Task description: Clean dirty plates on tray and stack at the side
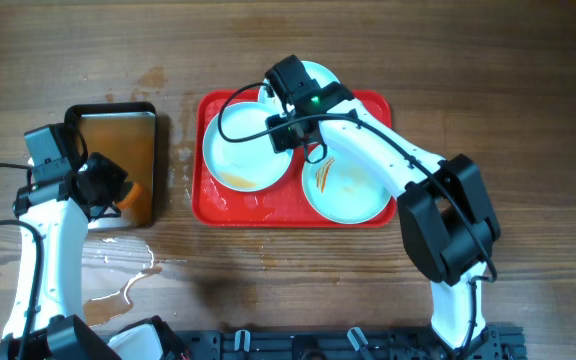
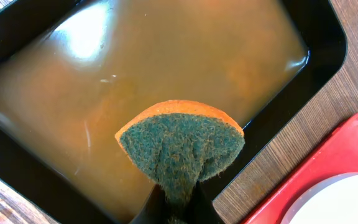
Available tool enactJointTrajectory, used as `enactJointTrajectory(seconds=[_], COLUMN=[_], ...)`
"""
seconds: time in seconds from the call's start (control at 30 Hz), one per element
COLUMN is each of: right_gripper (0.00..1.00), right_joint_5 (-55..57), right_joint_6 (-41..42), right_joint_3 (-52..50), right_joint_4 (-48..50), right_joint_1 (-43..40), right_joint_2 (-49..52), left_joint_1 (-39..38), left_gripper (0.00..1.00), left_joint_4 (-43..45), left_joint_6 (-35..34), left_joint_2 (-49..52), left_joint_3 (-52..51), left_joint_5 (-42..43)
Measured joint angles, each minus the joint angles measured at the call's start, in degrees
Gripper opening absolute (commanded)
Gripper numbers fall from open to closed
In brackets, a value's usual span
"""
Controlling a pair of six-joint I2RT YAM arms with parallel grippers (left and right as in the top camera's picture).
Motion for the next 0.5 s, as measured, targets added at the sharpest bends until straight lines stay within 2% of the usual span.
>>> enactJointTrajectory(seconds=[0.17, 0.33, 0.37, 0.43, 0.47, 0.5], right_gripper=[0.57, 0.56, 0.52, 0.18, 0.08, 0.04], right_joint_5=[1.22, 1.51, 1.49, 1.51, 1.44, 1.53], right_joint_6=[-4.61, -4.98, -4.96, -4.96, -4.79, -4.76], right_joint_3=[0.00, 0.00, 0.00, 0.00, 0.00, 0.00], right_joint_4=[3.48, 5.05, 5.14, 5.66, 5.81, 6.08], right_joint_1=[0.00, 0.00, 0.00, 0.00, 0.00, 0.00], right_joint_2=[0.20, 4.07, 4.85, 5.33, 5.33, 5.33], left_joint_1=[0.00, 0.00, 0.00, 0.00, 0.00, 0.00], left_gripper=[0.04, 0.04, 0.04, 0.04, 0.04, 0.04], left_joint_4=[-0.02, 0.00, -0.02, -0.02, -0.02, 0.00], left_joint_6=[0.00, 0.00, 0.00, 0.00, 0.00, 0.00], left_joint_2=[0.00, 0.00, 0.00, 0.00, 0.00, 0.00], left_joint_3=[0.00, 0.00, 0.00, 0.00, 0.00, 0.00], left_joint_5=[0.00, 0.00, 0.00, 0.00, 0.00, 0.00])
